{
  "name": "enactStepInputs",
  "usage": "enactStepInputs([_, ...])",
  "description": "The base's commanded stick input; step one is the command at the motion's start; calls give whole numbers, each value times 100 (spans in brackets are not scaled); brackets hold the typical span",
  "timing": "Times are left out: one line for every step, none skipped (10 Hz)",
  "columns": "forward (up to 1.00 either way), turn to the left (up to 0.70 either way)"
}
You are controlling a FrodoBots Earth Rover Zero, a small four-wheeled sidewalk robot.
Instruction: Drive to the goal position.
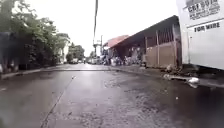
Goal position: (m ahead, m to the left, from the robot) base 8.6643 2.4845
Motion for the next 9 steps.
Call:
enactStepInputs([100,-13])
enactStepInputs([100,-14])
enactStepInputs([100,-9])
enactStepInputs([100,0])
enactStepInputs([100,-15])
enactStepInputs([100,-13])
enactStepInputs([100,0])
enactStepInputs([100,0])
enactStepInputs([100,0])
